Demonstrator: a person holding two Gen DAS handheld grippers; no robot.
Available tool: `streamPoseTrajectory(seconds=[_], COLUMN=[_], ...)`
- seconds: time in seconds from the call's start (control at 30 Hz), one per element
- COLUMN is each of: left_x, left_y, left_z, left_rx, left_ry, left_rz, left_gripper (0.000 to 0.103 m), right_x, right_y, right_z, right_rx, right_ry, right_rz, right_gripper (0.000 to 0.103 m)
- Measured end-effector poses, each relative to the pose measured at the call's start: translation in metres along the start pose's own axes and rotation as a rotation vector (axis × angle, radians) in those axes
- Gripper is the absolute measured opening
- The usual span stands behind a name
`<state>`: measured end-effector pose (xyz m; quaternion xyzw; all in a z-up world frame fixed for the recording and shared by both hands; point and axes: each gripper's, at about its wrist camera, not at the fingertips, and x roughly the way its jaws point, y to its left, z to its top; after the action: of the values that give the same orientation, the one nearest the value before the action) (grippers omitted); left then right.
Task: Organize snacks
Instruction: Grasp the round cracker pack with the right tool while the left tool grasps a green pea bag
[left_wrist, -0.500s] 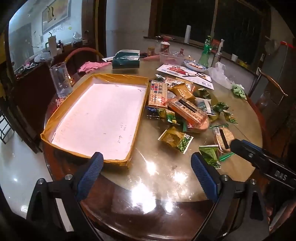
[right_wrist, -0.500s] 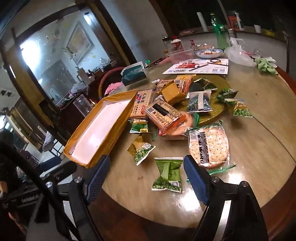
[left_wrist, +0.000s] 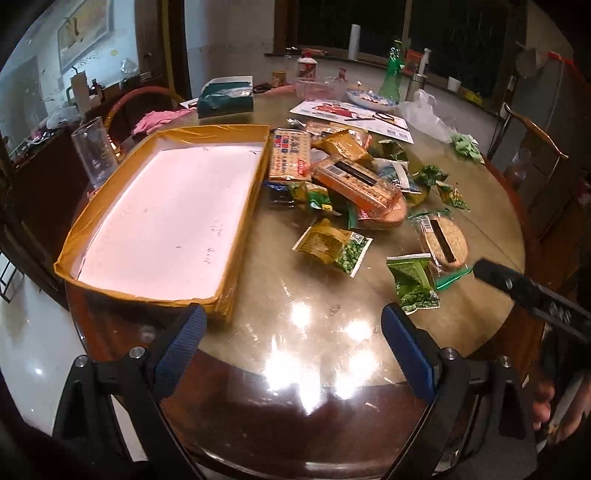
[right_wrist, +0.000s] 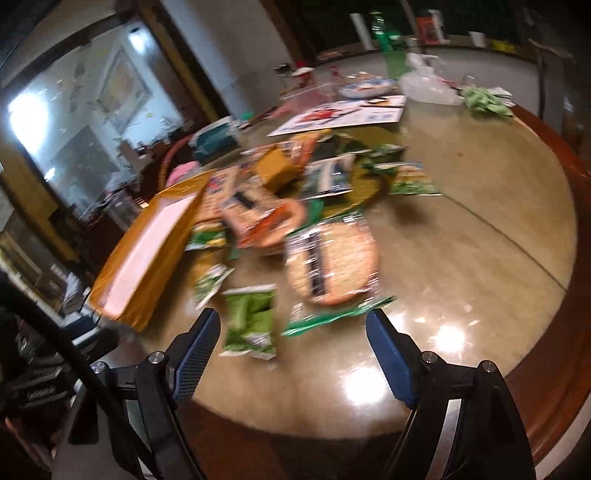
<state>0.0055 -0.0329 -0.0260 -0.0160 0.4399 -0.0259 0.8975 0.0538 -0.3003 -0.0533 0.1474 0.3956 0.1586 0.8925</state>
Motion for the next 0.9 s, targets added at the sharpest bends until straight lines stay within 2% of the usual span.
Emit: streamPoseTrajectory(seconds=[0.1, 0.2, 0.27, 0.33, 0.4, 0.5, 0.57, 0.73, 0.83, 0.9], left_x=[0.006, 0.011, 0.015, 0.018, 0.02, 0.026, 0.029, 0.044, 0.061, 0.07], left_y=[-0.003, -0.008, -0.014, -0.019, -0.023, -0.031, -0.039, -0.065, -0.08, -0.087], left_z=[0.002, 0.004, 0.006, 0.006, 0.006, 0.008, 0.01, 0.02, 0.028, 0.031], left_rx=[0.014, 0.039, 0.055, 0.072, 0.087, 0.097, 0.115, 0.145, 0.127, 0.129], left_ry=[-0.009, -0.016, -0.015, -0.014, -0.004, 0.012, 0.027, 0.077, 0.109, 0.111], left_rz=[0.003, -0.009, -0.016, -0.026, -0.033, -0.055, -0.08, -0.15, -0.187, -0.181], left_gripper=[0.095, 0.095, 0.095, 0.095, 0.095, 0.095, 0.095, 0.095, 0.095, 0.094], right_x=[0.012, 0.039, 0.068, 0.072, 0.075, 0.067, 0.057, 0.036, 0.028, 0.026], right_y=[-0.01, -0.011, -0.009, 0.001, 0.008, 0.006, -0.003, -0.028, -0.038, -0.043], right_z=[0.013, 0.024, 0.023, 0.025, 0.023, 0.013, 0.01, 0.009, 0.01, 0.011], right_rx=[0.005, -0.04, -0.033, -0.103, -0.144, -0.193, -0.169, -0.06, 0.004, 0.036], right_ry=[0.018, 0.079, 0.117, 0.086, 0.116, 0.109, 0.108, 0.066, 0.035, 0.023], right_rz=[-0.059, -0.138, -0.126, -0.162, -0.165, -0.208, -0.208, -0.271, -0.244, -0.238], right_gripper=[0.082, 0.082, 0.083, 0.083, 0.075, 0.074, 0.074, 0.074, 0.074, 0.074])
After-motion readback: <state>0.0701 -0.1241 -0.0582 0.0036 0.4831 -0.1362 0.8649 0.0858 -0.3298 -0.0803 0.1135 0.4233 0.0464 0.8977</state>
